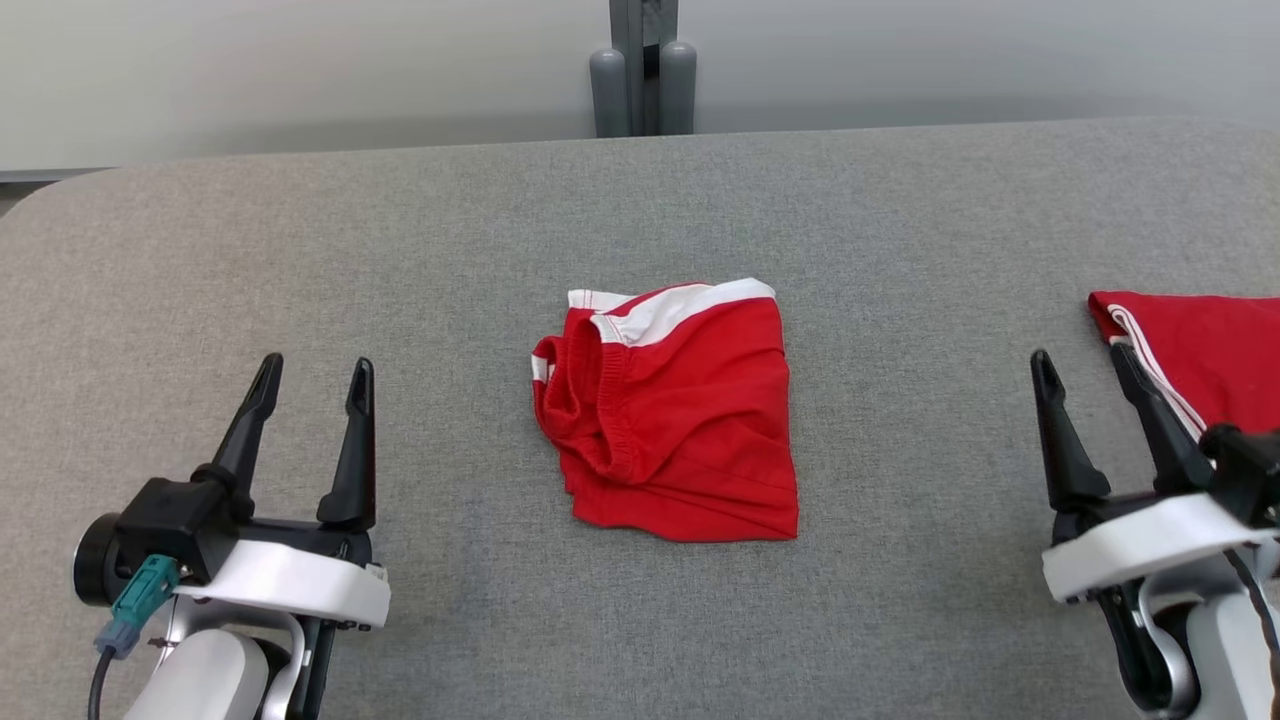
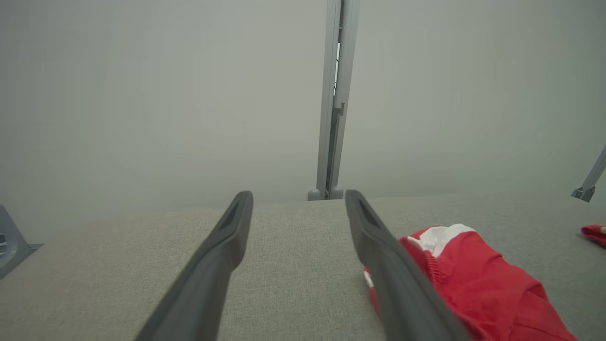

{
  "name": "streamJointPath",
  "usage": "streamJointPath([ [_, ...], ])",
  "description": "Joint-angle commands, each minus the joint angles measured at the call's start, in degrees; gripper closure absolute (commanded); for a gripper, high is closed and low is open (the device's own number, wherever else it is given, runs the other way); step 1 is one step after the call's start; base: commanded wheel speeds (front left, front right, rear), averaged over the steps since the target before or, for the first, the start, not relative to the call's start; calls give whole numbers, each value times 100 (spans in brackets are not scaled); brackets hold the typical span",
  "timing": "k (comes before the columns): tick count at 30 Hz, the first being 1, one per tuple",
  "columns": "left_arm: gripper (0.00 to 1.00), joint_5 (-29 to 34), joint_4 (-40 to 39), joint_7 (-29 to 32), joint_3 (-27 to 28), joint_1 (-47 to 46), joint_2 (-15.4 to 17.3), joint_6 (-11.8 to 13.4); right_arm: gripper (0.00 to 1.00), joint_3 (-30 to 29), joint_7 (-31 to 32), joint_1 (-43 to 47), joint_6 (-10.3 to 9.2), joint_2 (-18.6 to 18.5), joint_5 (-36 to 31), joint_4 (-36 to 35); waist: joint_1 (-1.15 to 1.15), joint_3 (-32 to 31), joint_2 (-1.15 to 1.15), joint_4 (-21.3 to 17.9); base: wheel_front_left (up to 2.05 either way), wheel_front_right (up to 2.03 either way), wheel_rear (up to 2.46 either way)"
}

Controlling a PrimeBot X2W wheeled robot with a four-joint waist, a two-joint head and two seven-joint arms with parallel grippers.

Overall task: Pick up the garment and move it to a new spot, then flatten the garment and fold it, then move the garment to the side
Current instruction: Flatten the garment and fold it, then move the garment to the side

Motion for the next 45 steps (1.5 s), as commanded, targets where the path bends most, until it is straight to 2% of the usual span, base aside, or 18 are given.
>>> streamJointPath([
  [1, 0, -28, -13, -4, 26, 21, 31, 22, 0, -37, 38, 58, -1, -11, -58, -59, 0, -6, 0, 0, 0, 0, 0],
  [9, 0, -36, -48, 61, -26, 108, 73, 63, 0, -259, 394, 490, -2, 136, -232, -608, 0, -62, 0, 13, 0, 0, 0],
  [17, 0, -43, -90, 87, -68, 74, 76, 76, 0, -272, 563, 555, -2, 171, -285, -834, 0, -31, 0, 105, 0, 0, 0],
  [22, 0, -37, -102, 91, -120, 11, 51, 47, 0, -144, 696, 422, -2, 101, -270, -833, 0, 9, 0, 256, 0, 0, 0],
  [27, 0, -24, -115, 65, -179, -95, -34, -11, 0, 240, 873, 147, -1, -15, -225, -646, 0, 139, 0, 466, 0, 0, 0],
  [32, 0, 14, -3, 24, -244, -233, -126, -93, 0, 805, 987, -217, -2, -84, -97, -12, 0, 309, 0, 749, 0, 0, 0],
  [37, 0, 28, 113, -3, -254, -327, -232, -153, 0, 1204, 967, -577, -2, 15, 71, 811, 0, 463, 0, 942, 0, 0, 0],
  [45, 0, 58, 236, -31, -168, -376, -284, -228, 0, 1808, 1093, -711, -1, 229, 352, 1846, 0, 553, 0, 964, 0, 0, 0],
])
